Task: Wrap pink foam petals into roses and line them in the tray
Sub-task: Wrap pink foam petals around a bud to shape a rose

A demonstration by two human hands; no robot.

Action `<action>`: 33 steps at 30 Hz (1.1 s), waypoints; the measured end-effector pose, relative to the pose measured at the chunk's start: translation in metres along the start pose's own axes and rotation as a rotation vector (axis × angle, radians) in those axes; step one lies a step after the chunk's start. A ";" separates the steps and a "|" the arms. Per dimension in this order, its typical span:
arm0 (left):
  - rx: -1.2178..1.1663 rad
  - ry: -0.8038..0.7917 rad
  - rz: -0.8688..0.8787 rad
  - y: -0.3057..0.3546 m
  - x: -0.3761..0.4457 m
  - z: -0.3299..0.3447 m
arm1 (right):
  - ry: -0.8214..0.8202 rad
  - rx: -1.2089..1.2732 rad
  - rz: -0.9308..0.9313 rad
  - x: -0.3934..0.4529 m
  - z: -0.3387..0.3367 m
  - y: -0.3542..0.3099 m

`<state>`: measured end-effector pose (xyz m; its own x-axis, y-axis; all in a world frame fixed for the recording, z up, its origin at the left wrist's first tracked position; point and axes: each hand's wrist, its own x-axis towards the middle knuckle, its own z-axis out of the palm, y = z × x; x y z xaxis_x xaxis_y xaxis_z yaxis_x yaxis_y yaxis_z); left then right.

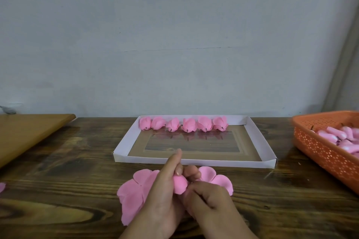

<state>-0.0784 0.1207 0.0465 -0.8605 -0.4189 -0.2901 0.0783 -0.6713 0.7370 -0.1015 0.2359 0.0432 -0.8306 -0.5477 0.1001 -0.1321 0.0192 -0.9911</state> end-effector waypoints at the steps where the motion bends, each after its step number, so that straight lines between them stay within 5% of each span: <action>1: -0.015 -0.015 -0.001 0.001 -0.001 0.000 | -0.095 0.132 0.118 0.006 0.000 -0.005; 5: -0.120 -0.052 0.002 0.003 -0.003 0.001 | -0.291 0.478 0.367 0.006 -0.003 -0.017; 8: -0.106 -0.008 0.024 0.001 0.001 0.000 | -0.317 0.280 0.341 0.005 -0.006 -0.009; 10: -0.062 0.038 0.026 -0.001 0.004 -0.002 | -0.200 -0.012 0.220 0.010 -0.002 -0.002; 13: -0.031 0.074 0.017 -0.003 0.005 -0.003 | -0.083 -0.073 0.079 0.007 0.001 0.003; 23: 0.097 -0.060 0.144 -0.008 -0.003 0.005 | -0.040 0.568 0.244 0.020 -0.004 0.004; 33: 0.202 -0.317 0.279 0.000 -0.005 -0.002 | -0.269 0.921 0.253 0.029 -0.021 0.004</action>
<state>-0.0735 0.1219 0.0468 -0.9345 -0.3374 0.1137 0.2558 -0.4140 0.8736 -0.1376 0.2380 0.0436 -0.6106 -0.7912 -0.0346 0.5990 -0.4328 -0.6738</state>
